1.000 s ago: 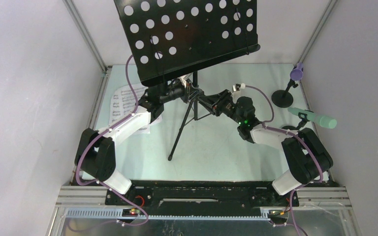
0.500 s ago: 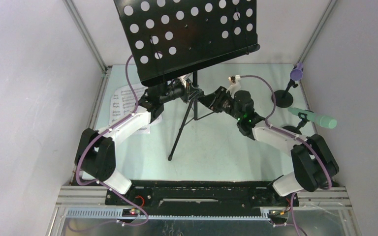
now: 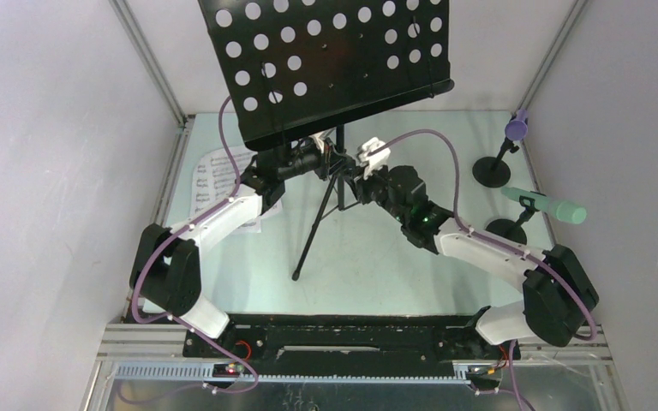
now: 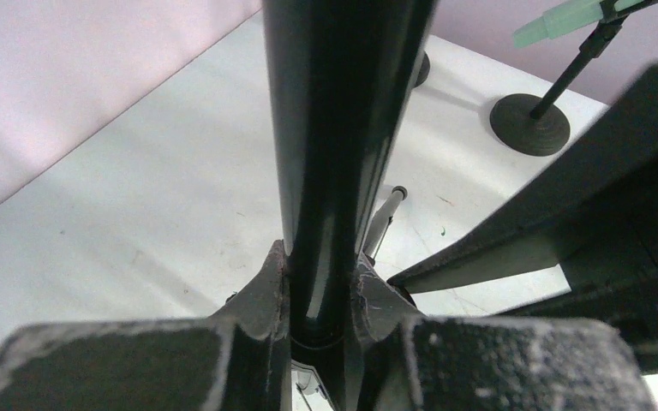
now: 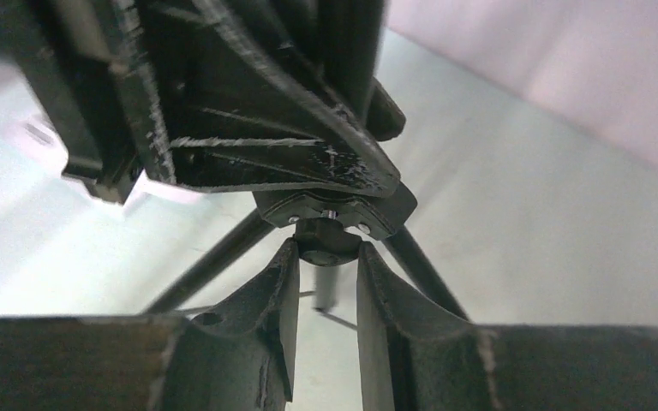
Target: Pack up the instrument practice props
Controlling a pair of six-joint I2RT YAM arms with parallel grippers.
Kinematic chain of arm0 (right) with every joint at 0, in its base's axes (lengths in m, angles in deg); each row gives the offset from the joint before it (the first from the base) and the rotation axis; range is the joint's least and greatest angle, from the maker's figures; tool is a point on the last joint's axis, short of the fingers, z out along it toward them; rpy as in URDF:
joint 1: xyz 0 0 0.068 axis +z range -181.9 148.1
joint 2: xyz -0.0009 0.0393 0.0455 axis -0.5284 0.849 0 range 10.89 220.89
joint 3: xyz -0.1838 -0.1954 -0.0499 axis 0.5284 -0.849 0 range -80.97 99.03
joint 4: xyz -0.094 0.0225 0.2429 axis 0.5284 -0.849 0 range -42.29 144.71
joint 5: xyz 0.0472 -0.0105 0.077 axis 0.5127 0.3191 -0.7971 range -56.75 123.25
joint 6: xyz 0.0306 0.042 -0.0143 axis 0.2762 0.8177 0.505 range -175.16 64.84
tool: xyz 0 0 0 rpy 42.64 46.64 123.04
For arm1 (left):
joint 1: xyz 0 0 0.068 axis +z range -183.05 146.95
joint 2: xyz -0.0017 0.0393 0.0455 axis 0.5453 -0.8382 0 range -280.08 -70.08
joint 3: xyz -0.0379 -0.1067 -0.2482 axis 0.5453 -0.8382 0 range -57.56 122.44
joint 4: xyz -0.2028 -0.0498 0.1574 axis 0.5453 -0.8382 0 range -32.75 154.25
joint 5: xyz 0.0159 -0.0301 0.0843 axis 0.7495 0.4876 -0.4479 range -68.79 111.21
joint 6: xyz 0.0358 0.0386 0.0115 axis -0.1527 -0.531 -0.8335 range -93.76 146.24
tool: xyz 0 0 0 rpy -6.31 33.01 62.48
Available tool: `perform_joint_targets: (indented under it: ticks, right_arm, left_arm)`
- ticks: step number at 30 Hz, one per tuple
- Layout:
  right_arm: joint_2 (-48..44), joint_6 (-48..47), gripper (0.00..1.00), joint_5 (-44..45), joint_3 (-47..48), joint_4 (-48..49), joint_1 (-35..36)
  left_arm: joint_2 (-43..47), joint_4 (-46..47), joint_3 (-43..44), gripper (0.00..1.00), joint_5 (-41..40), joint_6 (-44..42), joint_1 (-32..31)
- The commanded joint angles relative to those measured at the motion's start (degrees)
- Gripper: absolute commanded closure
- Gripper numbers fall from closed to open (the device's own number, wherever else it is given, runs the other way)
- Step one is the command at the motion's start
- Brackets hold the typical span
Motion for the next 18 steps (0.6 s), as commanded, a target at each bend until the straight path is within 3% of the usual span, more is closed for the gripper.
perform_joint_targets:
  ticks: [1, 8, 15, 16, 18]
  right_arm:
    - [-2.3, -26.7, 1.0, 0.9, 1.5, -4.1, 7.8]
    - [2.5, -49.0, 1.0, 18.1, 1.5, -1.6, 16.9]
    - [1.4, -46.6, 1.0, 20.2, 1.5, 0.6, 18.2]
    - [0.8, -45.9, 0.97, 20.2, 1.5, 0.3, 18.2]
    - [-0.6, -44.1, 0.76, 20.8, 1.5, 0.0, 18.2]
  left_arm:
    - [-2.7, -9.9, -0.9, 1.0, 2.2, 0.6, -1.2]
    - [-2.8, -9.4, -1.0, 1.0, 1.9, 2.3, -1.2]
    - [-2.3, -9.4, -1.2, 1.0, 0.9, 2.1, -1.2]
    - [-2.3, -9.4, -1.2, 1.0, 0.8, 2.1, -1.2]
    - [-2.4, -9.4, -0.9, 1.0, 0.7, 2.4, -1.2]
